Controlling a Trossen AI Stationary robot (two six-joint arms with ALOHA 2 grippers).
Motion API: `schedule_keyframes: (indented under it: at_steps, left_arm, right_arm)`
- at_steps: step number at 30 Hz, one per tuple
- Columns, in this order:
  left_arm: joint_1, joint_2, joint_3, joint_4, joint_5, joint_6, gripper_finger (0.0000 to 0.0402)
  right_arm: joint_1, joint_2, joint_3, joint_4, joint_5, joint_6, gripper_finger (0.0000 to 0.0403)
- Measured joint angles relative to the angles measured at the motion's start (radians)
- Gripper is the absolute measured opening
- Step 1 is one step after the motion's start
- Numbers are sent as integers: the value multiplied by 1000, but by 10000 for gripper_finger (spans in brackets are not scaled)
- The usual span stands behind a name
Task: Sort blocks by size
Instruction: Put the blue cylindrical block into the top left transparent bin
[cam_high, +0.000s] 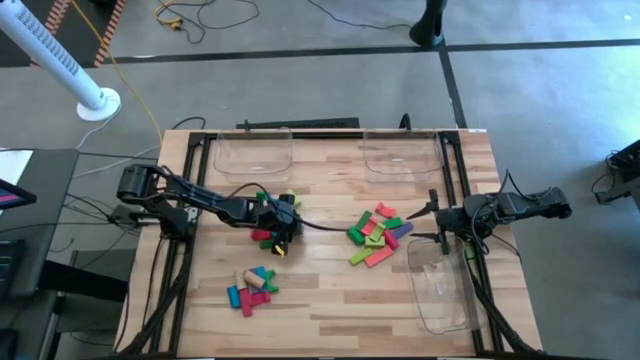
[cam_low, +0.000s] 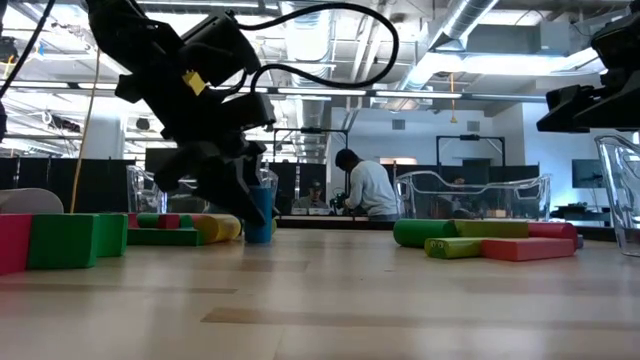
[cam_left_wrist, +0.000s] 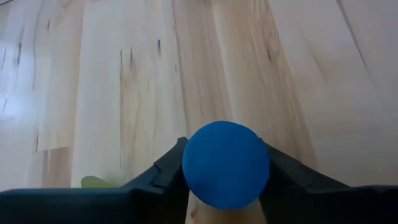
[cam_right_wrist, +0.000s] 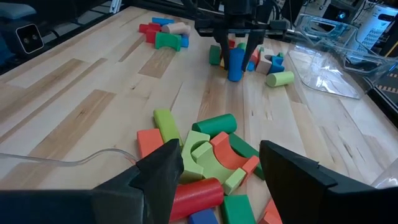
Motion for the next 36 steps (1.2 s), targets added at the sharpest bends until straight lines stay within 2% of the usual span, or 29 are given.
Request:
schedule_keyframes:
  at_steps: [9, 15, 19, 23, 25, 29, 36]
  left_arm:
    - [0, -1, 0, 1, 12, -1, 133]
    - [0, -49, -1, 20, 15, 0, 133]
    - [12, -110, -1, 118, 0, 31, 133]
    - [64, -148, 4, 319, 4, 78, 133]
    - [107, -146, 34, 384, 37, 83, 133]
    - [203, -102, 153, 404, 133, 71, 133]
    - [303, -61, 330, 269, 162, 143, 133]
  right_arm:
    - [0, 0, 0, 0, 0, 0, 249]
    - [0, 0, 0, 0, 0, 0, 249]
    - [0, 0, 0, 0, 0, 0, 249]
    - [0, 0, 0, 0, 0, 0, 249]
    - [0, 0, 0, 0, 0, 0, 249]
    - [0, 0, 0, 0, 0, 0, 249]
    - [0, 0, 0, 0, 0, 0, 249]
